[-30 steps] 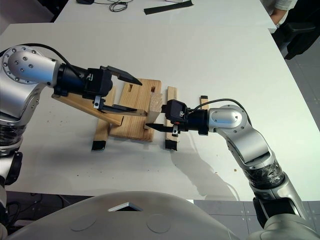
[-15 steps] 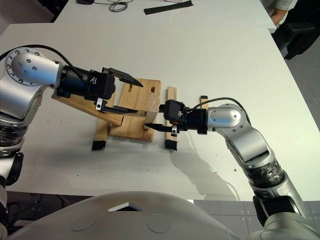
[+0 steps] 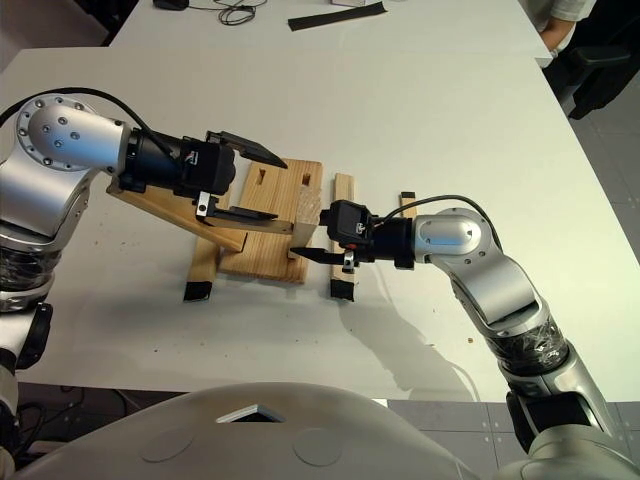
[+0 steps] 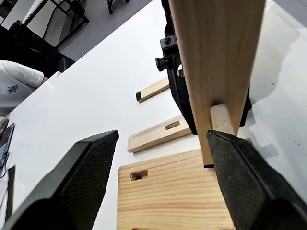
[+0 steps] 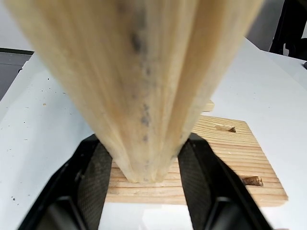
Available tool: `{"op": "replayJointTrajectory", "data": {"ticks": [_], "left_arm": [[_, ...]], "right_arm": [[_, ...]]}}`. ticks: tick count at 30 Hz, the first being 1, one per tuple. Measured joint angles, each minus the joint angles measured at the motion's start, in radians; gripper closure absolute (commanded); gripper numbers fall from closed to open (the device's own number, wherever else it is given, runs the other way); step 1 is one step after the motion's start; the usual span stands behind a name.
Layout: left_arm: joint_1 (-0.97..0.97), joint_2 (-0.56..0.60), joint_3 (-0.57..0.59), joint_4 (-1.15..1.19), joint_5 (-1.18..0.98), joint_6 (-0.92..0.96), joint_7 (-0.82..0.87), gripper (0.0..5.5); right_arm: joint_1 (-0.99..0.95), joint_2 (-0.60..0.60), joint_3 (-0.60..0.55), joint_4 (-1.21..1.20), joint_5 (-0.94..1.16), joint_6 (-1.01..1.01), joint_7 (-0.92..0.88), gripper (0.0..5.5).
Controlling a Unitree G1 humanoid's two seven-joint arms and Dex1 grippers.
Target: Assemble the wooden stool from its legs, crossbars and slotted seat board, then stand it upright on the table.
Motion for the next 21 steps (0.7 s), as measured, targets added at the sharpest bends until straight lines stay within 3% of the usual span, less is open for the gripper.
{"op": "replayJointTrajectory", "data": {"ticks": [10, 21], "left_arm": [[0.022, 0.003, 0.002, -0.021, 0.031, -0.012, 0.021, 2.08], [-0.035, -0.085, 0.094, 0.046, -0.103, 0.169, 0.072, 2.08]], "right_arm": [[-0.001, 0.0, 0.001, 0.002, -0.002, 0.0, -0.001, 3.49], [-0.002, 0.001, -0.004, 0.003, -0.003, -0.001, -0.002, 3.49]]}}
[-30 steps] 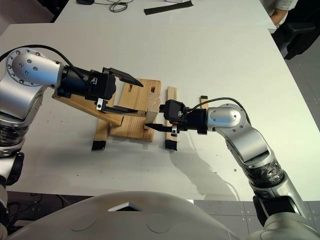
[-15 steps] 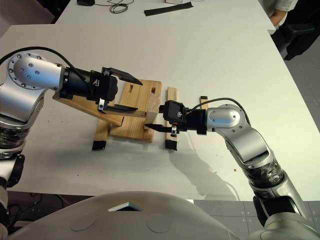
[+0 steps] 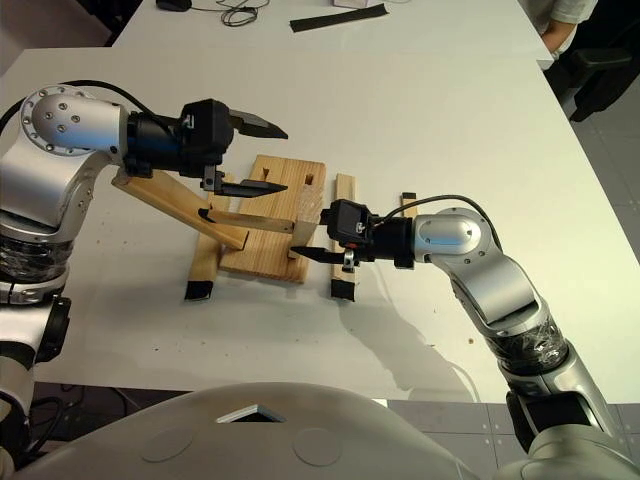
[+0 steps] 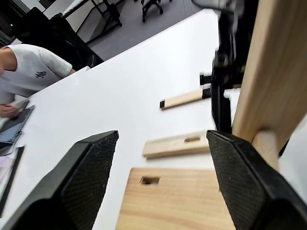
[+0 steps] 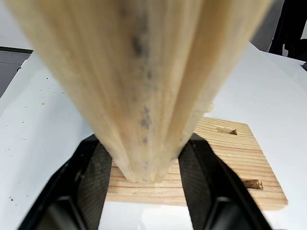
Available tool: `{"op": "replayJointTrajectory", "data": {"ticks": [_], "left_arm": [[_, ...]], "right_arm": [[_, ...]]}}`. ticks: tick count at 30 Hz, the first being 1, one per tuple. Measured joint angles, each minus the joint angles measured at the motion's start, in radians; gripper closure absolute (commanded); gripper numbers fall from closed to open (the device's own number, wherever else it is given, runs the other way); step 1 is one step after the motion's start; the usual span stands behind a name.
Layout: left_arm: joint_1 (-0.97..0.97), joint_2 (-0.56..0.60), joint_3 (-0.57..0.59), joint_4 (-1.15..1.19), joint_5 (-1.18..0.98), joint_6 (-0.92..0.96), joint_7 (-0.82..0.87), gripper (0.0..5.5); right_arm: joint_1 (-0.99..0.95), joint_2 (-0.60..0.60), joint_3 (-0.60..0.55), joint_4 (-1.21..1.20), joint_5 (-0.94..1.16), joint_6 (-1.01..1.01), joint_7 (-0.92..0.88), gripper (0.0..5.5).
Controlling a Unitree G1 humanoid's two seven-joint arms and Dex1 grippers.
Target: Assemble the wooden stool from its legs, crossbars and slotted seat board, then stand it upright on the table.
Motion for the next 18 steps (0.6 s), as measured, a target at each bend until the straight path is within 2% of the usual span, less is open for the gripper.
{"op": "replayJointTrajectory", "data": {"ticks": [5, 18], "left_arm": [[0.013, 0.032, 0.008, -0.034, -0.05, 0.029, -0.05, 2.08], [0.046, 0.092, -0.046, -0.077, 0.012, -0.089, -0.087, 2.08]], "right_arm": [[0.0, 0.007, 0.001, -0.001, 0.001, -0.003, 0.001, 3.49], [0.0, 0.008, 0.005, -0.002, 0.0, -0.003, 0.0, 3.49]]}}
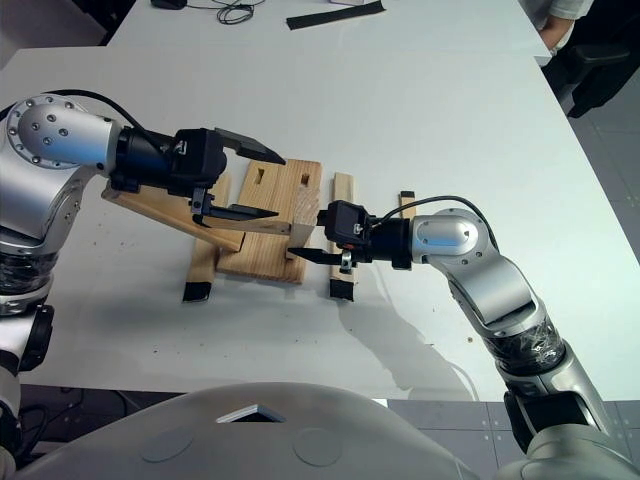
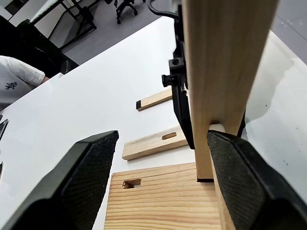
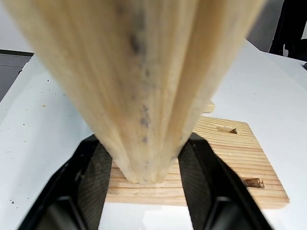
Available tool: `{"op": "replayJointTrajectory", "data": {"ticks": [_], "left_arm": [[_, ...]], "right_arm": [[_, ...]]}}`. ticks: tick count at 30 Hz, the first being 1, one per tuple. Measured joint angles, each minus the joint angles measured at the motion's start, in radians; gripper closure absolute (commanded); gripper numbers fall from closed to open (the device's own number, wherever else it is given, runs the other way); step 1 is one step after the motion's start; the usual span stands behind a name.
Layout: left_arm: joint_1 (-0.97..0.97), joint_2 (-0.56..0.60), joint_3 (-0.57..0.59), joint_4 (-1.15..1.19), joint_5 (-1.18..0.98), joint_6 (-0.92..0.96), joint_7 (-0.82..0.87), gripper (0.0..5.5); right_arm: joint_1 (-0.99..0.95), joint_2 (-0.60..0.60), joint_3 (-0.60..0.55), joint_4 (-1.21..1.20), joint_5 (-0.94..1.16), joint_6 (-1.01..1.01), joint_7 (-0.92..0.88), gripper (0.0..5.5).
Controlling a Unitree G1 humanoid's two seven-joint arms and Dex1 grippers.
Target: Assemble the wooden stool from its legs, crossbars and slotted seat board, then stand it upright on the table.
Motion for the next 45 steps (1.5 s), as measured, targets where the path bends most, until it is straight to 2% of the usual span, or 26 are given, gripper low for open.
{"op": "replayJointTrajectory", "data": {"ticks": [30, 40, 45], "left_arm": [[-0.069, -0.018, -0.109, 0.089, 0.141, -0.1, -0.055, 2.08], [-0.055, -0.03, -0.126, 0.051, 0.17, -0.069, -0.019, 2.08], [-0.068, -0.078, -0.126, 0.058, 0.18, -0.002, 0.014, 2.08]], "right_arm": [[-0.002, -0.006, 0.008, 0.003, -0.016, 0.003, -0.003, 3.49], [-0.014, -0.006, 0.014, 0.028, -0.021, 0.003, 0.009, 3.49], [-0.021, -0.004, 0.019, 0.041, -0.034, 0.003, 0.014, 3.49]]}}
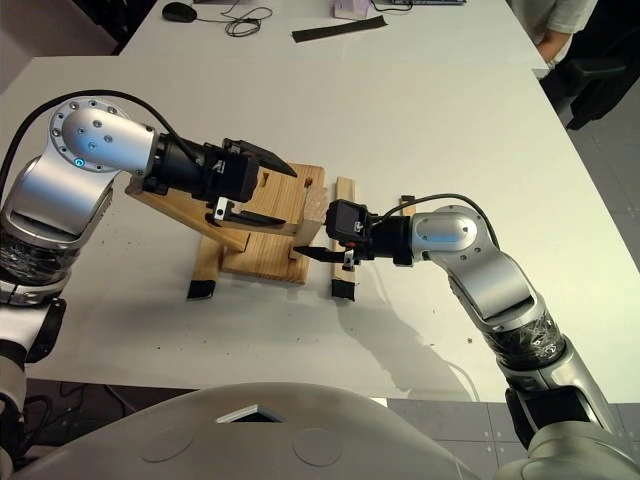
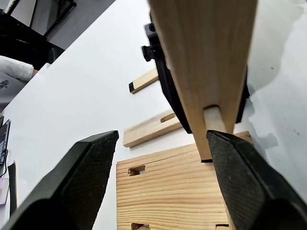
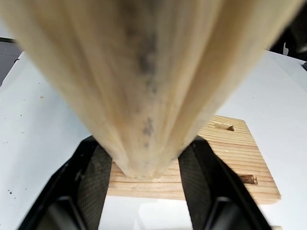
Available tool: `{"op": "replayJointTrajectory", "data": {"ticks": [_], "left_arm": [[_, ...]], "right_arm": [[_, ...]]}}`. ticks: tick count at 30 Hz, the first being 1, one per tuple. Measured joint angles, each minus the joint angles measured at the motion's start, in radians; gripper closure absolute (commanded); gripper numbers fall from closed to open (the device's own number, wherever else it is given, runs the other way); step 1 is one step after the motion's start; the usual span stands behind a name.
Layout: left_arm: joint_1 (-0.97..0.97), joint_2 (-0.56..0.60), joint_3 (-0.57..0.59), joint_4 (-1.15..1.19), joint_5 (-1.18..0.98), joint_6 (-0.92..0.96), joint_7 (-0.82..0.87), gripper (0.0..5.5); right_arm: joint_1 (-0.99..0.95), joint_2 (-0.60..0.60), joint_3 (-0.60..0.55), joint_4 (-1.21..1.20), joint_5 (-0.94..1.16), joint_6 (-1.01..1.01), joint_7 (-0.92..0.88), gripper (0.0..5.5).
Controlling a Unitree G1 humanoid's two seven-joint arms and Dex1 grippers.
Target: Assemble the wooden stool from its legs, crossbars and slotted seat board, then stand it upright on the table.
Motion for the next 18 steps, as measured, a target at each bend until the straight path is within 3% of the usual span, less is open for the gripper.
{"op": "replayJointTrajectory", "data": {"ticks": [6, 18], "left_arm": [[-0.025, -0.135, 0.073, 0.05, -0.091, 0.153, 0.112, 2.08], [-0.038, -0.231, 0.183, 0.12, -0.159, 0.25, 0.328, 2.08]], "right_arm": [[-0.003, 0.001, -0.004, 0.001, -0.008, -0.001, 0.007, 3.49], [-0.023, 0.002, -0.009, 0.022, -0.009, -0.002, 0.028, 3.49]]}}
